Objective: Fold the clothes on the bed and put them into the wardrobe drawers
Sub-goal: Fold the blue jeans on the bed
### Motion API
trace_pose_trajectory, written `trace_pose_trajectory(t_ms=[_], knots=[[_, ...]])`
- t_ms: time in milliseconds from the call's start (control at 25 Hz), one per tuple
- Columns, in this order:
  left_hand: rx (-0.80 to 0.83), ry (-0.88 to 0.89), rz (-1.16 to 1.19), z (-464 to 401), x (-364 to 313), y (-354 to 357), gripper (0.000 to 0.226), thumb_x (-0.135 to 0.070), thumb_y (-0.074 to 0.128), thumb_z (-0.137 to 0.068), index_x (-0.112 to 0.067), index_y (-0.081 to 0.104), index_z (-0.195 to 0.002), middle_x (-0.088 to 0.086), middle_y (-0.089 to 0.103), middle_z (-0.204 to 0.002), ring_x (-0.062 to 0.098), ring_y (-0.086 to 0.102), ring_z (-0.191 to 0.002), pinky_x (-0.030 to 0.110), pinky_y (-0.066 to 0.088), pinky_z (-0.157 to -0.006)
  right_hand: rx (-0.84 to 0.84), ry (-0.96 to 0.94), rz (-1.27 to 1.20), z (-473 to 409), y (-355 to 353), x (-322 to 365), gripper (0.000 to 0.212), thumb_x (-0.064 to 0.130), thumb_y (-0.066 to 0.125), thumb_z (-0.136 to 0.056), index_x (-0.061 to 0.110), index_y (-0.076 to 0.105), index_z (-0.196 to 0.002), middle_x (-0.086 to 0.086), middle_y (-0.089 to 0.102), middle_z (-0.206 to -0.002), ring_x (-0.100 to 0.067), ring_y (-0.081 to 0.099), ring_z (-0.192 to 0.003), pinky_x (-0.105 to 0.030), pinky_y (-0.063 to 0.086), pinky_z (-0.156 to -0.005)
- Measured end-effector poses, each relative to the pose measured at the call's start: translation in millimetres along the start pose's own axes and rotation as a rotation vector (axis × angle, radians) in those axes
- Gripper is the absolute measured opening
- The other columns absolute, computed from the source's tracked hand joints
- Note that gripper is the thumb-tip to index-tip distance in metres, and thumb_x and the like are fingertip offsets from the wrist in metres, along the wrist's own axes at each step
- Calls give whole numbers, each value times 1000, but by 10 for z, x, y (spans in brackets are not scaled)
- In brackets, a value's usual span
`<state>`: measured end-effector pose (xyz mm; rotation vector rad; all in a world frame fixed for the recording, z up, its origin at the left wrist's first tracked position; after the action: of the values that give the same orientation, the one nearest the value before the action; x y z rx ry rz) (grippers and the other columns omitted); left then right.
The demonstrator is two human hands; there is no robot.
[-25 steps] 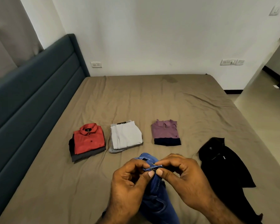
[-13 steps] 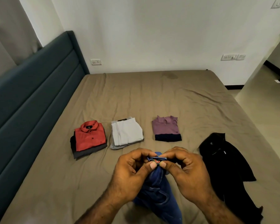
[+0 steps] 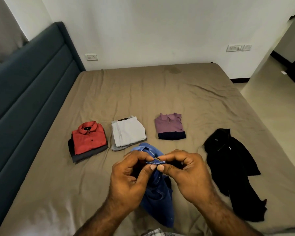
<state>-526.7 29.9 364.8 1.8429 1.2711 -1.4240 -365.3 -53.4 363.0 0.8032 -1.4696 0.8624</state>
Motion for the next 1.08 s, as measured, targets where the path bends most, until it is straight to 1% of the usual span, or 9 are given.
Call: trace_pose_trajectory(t_ms=[160,240,320,440,640,760,880,1000,1080], knots=[[54,98,-125,49,-12,66,11,-19,76,-92,-28,75,-98,-11,71,-90,17,71,-79,24,54,-71,-46,168,-25,-53,-35,-129,18,-3,87,-77,14,84,-82,-3,80,-81,-19,78,-80,-35,61,-76],[57,123,-191,75,-3,86,17,-10,76,-91,-25,75,-97,-13,70,-89,15,69,-78,22,53,-70,-66,118,78,-43,-29,-100,21,-5,87,-76,16,83,-77,2,78,-77,-15,76,-74,-28,58,-69],[58,110,-174,66,18,98,20,-8,75,-91,-26,74,-99,-10,72,-91,17,71,-79,27,56,-69,-149,-130,261,7,-64,41,24,-6,87,-75,17,81,-75,6,74,-74,-13,72,-70,-23,55,-63],[104,9,15,-27,-2,115,19,-8,69,-97,-21,73,-112,1,77,-99,23,76,-85,39,62,-72,-175,-572,418,136,-58,294,17,-9,83,-79,7,80,-82,2,70,-81,-13,69,-74,-29,56,-63],[207,107,-125,-112,-119,121,15,-23,62,-106,-27,71,-118,-2,73,-82,21,68,-61,41,58,-55,-186,-851,578,126,-89,380,15,-8,69,-84,0,81,-89,-8,75,-89,-22,70,-77,-37,56,-68],[329,-38,-46,-171,-89,162,16,-22,58,-109,-17,72,-116,1,69,-71,21,63,-53,37,51,-48,-129,-983,636,155,-91,352,20,-11,67,-81,-8,80,-96,-16,73,-93,-30,67,-77,-40,54,-68],[456,-231,37,-386,-28,18,25,-24,55,-109,-9,75,-106,4,64,-57,18,59,-43,25,45,-45,-47,-892,531,63,-88,342,16,-10,72,-84,-4,80,-96,-12,73,-96,-25,69,-82,-38,55,-70],[585,-63,-203,-581,-52,-48,18,-28,64,-105,-19,80,-108,0,73,-79,16,68,-66,36,56,-60,-53,-623,316,-161,-94,293,20,-7,85,-80,11,82,-87,3,75,-90,-14,73,-82,-38,60,-69],[539,45,-252,-643,-80,-37,18,-30,68,-101,-22,80,-112,-2,69,-91,20,67,-84,38,56,-72,-135,-429,162,-321,-142,209,26,1,90,-77,25,83,-86,8,75,-84,-18,74,-78,-46,62,-67]])
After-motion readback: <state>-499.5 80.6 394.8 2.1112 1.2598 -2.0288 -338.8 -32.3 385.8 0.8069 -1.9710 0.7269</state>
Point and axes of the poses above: each hand's wrist, its own z-axis away from the middle knuckle, its own y-axis out of the palm, x = y × z, the point moved 6 cm from there along -z, towards the middle knuckle
